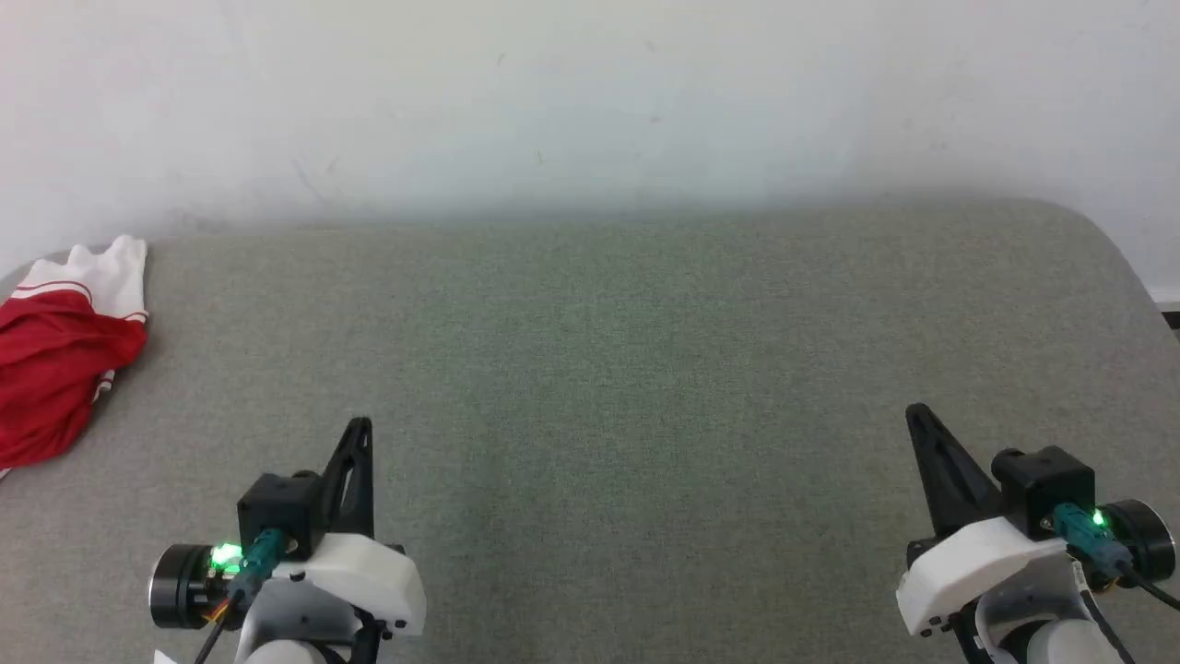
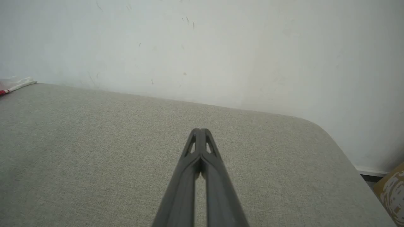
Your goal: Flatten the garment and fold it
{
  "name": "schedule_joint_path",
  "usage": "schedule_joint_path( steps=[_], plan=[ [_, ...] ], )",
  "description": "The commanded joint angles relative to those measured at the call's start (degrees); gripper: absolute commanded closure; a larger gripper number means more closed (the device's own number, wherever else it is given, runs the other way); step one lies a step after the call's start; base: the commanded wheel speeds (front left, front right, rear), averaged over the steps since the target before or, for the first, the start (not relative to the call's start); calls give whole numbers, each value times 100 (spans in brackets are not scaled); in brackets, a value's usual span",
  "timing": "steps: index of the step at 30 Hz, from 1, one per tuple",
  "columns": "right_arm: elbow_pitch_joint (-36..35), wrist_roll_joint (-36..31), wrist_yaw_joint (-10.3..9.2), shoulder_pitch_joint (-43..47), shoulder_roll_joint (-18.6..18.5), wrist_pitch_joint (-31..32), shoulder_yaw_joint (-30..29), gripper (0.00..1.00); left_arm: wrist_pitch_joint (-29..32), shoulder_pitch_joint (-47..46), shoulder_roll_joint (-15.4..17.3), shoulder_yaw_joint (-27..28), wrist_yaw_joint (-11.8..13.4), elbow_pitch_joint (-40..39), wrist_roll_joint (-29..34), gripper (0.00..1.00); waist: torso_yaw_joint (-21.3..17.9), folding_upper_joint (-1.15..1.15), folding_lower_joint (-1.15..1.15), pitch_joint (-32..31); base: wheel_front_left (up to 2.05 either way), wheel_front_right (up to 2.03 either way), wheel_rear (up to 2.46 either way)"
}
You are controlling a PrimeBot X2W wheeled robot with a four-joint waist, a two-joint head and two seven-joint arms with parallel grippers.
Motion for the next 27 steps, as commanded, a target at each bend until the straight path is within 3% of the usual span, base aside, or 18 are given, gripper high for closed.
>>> schedule_joint_path(
  steps=[1,27],
  plan=[
    [-38,-46,-12,-34,24,4,-14,100,1,29,-26,18,39,-34,37,100,0,0,0,0,0,0,0],
    [-38,-46,-12,-34,24,4,-14,100,1,29,-26,18,39,-34,37,100,0,0,0,0,0,0,0]
  ],
)
